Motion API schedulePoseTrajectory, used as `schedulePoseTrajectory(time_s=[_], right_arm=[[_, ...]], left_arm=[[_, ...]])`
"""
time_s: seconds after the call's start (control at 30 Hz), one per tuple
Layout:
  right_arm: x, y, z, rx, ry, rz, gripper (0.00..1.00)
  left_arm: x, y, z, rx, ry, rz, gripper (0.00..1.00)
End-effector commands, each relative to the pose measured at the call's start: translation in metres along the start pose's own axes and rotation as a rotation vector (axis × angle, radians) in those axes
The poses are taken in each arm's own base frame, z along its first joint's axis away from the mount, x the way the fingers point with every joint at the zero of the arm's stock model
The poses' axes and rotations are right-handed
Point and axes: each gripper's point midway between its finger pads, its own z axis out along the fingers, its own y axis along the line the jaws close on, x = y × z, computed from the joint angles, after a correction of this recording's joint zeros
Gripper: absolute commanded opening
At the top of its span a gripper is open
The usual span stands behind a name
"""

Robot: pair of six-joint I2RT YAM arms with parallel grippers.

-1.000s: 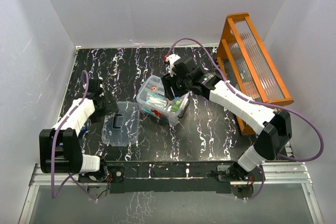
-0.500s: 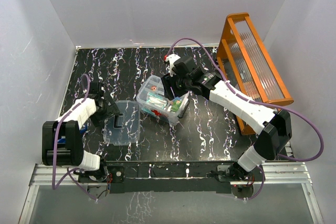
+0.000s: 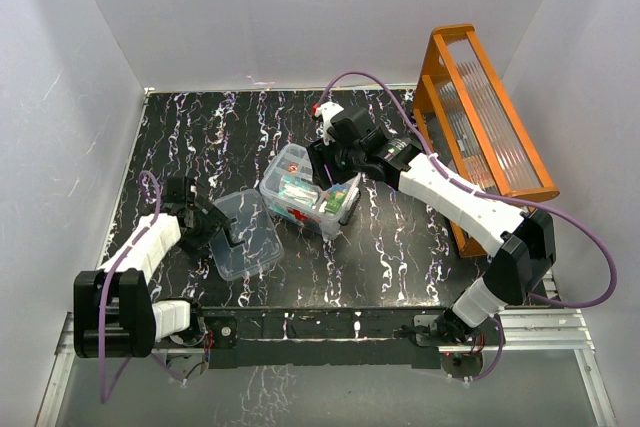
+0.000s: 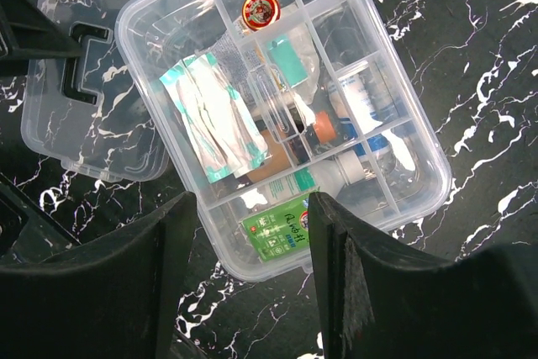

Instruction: Organize the medicine kit

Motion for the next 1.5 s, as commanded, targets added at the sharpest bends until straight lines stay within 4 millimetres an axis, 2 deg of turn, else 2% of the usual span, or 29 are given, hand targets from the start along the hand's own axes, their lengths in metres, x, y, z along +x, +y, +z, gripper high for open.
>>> schedulePoseTrajectory(time_s=[0.0, 0.17, 0.27, 0.4, 0.53, 0.73, 1.0, 1.27, 1.47], right_arm=[[-0.032, 0.001, -0.01, 0.005, -0.113, 0.012, 0.53], [-0.029, -0.001, -0.012, 0.011, -0.115, 0.019, 0.53], [-0.027, -0.001, -0.012, 0.011, -0.114, 0.023, 0.53], [-0.025, -0.001, -0.012, 0.008, -0.111, 0.026, 0.52], [-0.025, 0.0, -0.013, 0.005, -0.113, 0.029, 0.52], [-0.023, 0.0, -0.014, 0.005, -0.112, 0.036, 0.51], [-0.022, 0.002, -0.015, -0.004, -0.113, 0.043, 0.5], [-0.022, 0.004, -0.015, -0.018, -0.117, 0.048, 0.49], [-0.022, 0.006, -0.016, -0.03, -0.119, 0.053, 0.49]], left_arm=[[0.002, 0.008, -0.016, -0.026, -0.014, 0.008, 0.76], [-0.016, 0.024, -0.033, -0.097, -0.115, 0.09, 0.79], [-0.018, 0.016, -0.034, -0.06, -0.123, 0.097, 0.81], [-0.007, 0.006, -0.023, 0.001, -0.061, 0.1, 0.73], [0.002, 0.004, -0.011, 0.021, -0.009, 0.119, 0.68], [0.005, -0.001, -0.006, 0.052, 0.016, 0.158, 0.7], [0.009, 0.017, 0.004, -0.059, 0.053, 0.157, 0.66], [0.012, 0.024, 0.009, -0.13, 0.065, 0.187, 0.66], [0.005, 0.022, 0.007, -0.123, 0.018, 0.189, 0.52]])
